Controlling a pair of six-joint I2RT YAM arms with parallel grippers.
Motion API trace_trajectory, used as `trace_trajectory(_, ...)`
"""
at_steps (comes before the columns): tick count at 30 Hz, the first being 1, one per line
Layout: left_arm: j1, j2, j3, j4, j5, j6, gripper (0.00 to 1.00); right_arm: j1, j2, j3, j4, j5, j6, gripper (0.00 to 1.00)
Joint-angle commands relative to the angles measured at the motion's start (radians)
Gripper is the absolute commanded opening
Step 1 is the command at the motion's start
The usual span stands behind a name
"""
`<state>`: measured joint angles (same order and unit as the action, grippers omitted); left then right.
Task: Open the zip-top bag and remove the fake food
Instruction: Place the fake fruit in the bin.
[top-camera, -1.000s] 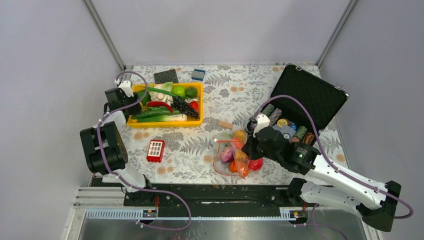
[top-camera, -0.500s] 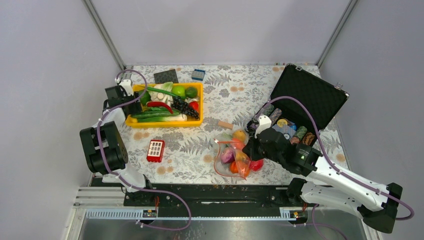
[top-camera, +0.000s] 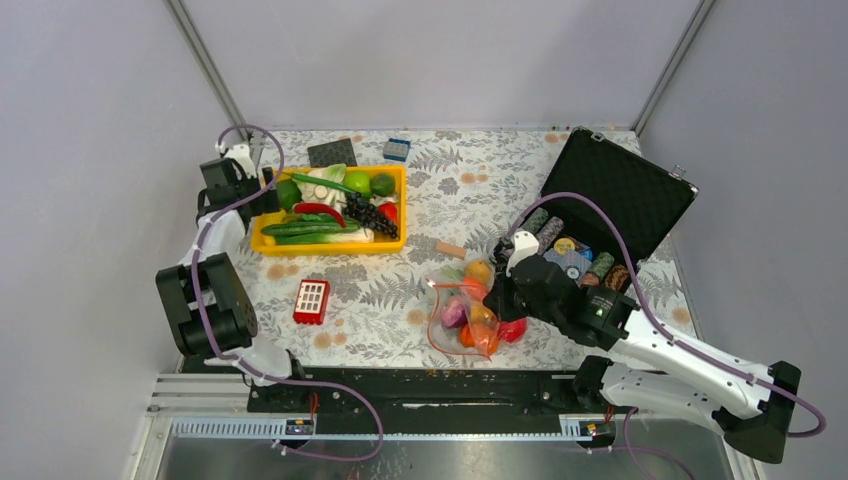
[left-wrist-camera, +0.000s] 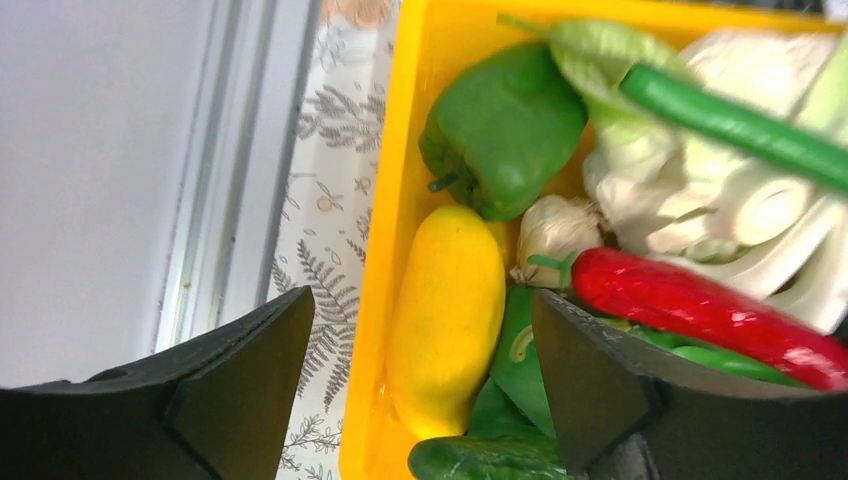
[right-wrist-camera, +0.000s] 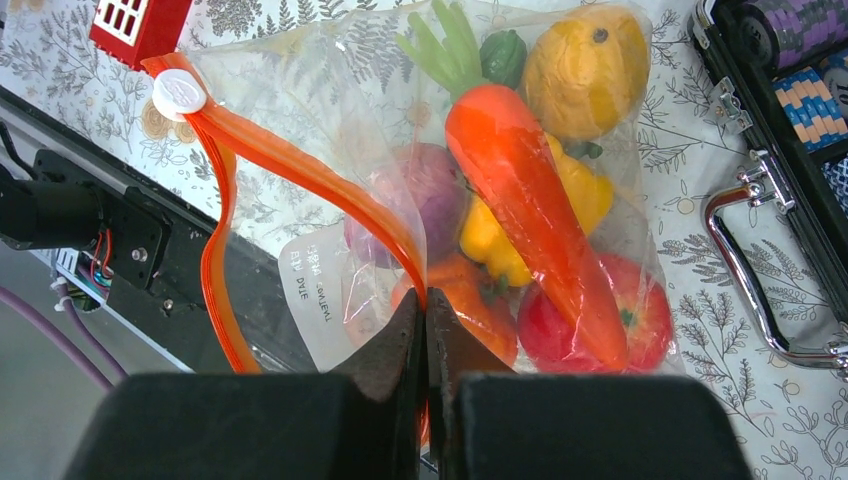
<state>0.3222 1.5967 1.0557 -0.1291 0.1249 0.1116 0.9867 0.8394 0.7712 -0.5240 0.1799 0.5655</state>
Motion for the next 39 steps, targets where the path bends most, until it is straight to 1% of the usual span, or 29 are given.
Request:
trace_trajectory(1,0.004,-0.11,0.082,0.027,0.009,-0.082,0.81,-0.007,0.022,0.054,0.016,-0.007,-0.014,0.0)
trace_trajectory(4,0.002,-0.189,0.055,0.052,0.049,-0.193,0.83,-0.006,0.039,0.079,0.014,0.001,-0.032,0.0)
trace_trajectory(6,0.001,-0.246,0.014,0.055,0.071,-0.304,0.84,-0.007,0.054,0.107,0.003,0.012,-0.051,0.0)
trace_trajectory(8,-0.009,-0.317,-0.033,0.054,0.097,-0.369,0.85,-0.007,0.073,0.147,-0.016,0.023,-0.078,0.0)
trace_trajectory(11,-0.059,-0.445,-0.102,0.046,0.099,-0.417,0.87,-0.006,0.104,0.2,-0.046,0.039,-0.117,0.0)
trace_trajectory(14,-0.145,-0.577,-0.153,0.0,0.109,-0.438,0.88,-0.007,0.132,0.234,-0.05,0.042,-0.136,0.0)
trace_trajectory(18,-0.293,-0.761,-0.227,-0.023,0.161,-0.483,0.88,-0.007,0.193,0.266,-0.045,0.04,-0.147,0.0)
trace_trajectory(21,-0.403,-0.897,-0.289,0.024,0.256,-0.483,0.87,-0.007,0.245,0.288,-0.045,0.038,-0.152,0.0)
trace_trajectory(24,-0.497,-1.032,-0.353,0.085,0.343,-0.482,0.84,-0.008,0.279,0.303,-0.045,0.024,-0.156,0.0)
trace_trajectory(27,-0.594,-1.121,-0.394,0.093,0.413,-0.451,0.82,-0.013,0.292,0.307,-0.045,0.015,-0.159,0.0)
trace_trajectory(29,-0.665,-1.16,-0.421,0.082,0.435,-0.417,0.81,-0.021,0.293,0.301,-0.045,0.009,-0.159,0.0)
trace_trajectory(32,-0.797,-1.188,-0.453,0.065,0.423,-0.376,0.8,-0.033,0.292,0.292,-0.053,0.0,-0.159,0.0)
trace_trajectory(35,-0.94,-1.173,-0.47,0.065,0.38,-0.345,0.79,-0.041,0.292,0.284,-0.059,-0.006,-0.157,0.0)
trace_trajectory(39,-1.181,-1.094,-0.468,0.065,0.199,-0.24,0.78,-0.05,0.286,0.277,-0.059,-0.019,-0.152,0.0)
